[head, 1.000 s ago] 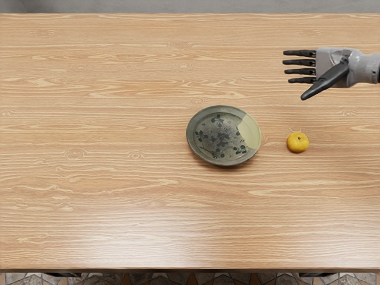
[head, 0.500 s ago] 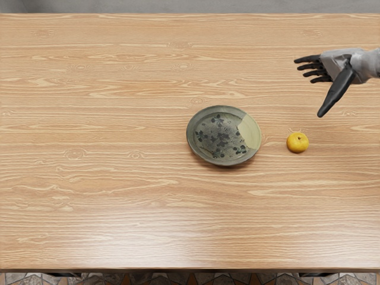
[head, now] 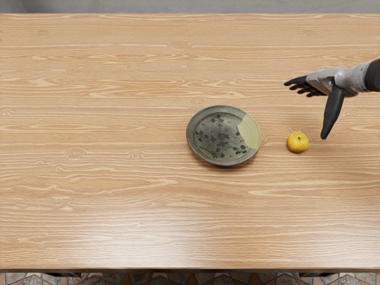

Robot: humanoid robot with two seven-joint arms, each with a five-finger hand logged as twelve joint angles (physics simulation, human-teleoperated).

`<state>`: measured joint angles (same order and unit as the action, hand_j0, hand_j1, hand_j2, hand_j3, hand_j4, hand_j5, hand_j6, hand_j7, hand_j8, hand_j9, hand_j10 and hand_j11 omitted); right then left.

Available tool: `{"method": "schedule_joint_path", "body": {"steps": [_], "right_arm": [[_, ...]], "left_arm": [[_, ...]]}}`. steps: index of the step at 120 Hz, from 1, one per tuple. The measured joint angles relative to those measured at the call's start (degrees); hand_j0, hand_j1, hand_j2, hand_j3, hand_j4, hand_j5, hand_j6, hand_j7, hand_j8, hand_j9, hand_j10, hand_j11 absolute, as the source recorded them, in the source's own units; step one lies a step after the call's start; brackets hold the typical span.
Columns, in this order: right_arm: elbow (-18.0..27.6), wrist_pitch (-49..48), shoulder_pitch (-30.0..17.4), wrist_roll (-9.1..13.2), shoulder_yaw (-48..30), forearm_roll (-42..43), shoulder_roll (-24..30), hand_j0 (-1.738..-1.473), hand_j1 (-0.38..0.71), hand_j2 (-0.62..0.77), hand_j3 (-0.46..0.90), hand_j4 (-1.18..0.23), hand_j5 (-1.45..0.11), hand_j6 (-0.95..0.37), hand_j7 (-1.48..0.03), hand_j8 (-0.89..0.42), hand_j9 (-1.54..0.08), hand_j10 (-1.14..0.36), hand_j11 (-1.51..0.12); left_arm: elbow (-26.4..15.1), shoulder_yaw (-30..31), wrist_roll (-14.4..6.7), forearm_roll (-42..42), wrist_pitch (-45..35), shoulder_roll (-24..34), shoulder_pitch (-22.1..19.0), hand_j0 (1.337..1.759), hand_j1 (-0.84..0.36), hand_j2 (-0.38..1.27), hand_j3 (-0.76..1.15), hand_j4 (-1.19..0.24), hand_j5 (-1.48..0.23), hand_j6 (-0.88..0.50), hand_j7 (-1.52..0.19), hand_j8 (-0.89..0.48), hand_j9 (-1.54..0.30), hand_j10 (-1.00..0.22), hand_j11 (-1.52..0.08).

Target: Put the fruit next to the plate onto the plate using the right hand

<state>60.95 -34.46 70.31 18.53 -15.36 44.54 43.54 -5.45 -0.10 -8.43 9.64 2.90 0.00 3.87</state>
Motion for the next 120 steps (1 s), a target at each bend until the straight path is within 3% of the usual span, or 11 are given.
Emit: {"method": "schedule_joint_path", "body": {"steps": [44,101,120], "right_arm": [[11.01,13.19,-2.88,0.01,2.94,2.07,4.03,-1.658,-0.31,-0.01,0.0,-0.04,-0.05,-0.04,-0.04,-0.04,-0.04,-0.04,-0.04],[19.22,24.73,-8.9,-0.06,3.08,6.02,6.59,-1.658,0.0,-0.05,0.0,-0.29,-0.38,-0.3,-0.38,-0.29,-0.38,-0.29,-0.38],[20.76,27.94,-10.93,-1.21,3.07,8.46,7.04,-1.658,0.05,-0.06,0.0,-0.34,-0.44,-0.34,-0.44,-0.34,-0.44,-0.34,-0.44]], "left_arm": [[0.0,0.0,0.0,-0.01,0.0,0.0,0.0,1.658,0.32,0.0,0.0,-0.02,-0.03,-0.02,-0.03,-0.02,-0.03,-0.02,-0.03],[0.0,0.0,0.0,0.0,0.0,0.0,0.0,1.658,0.32,0.0,0.0,-0.02,-0.03,-0.02,-0.03,-0.02,-0.03,-0.02,-0.03],[0.0,0.0,0.0,0.0,0.0,0.0,0.0,1.658,0.32,0.0,0.0,-0.02,-0.03,-0.02,-0.03,-0.02,-0.03,-0.02,-0.03]]}}
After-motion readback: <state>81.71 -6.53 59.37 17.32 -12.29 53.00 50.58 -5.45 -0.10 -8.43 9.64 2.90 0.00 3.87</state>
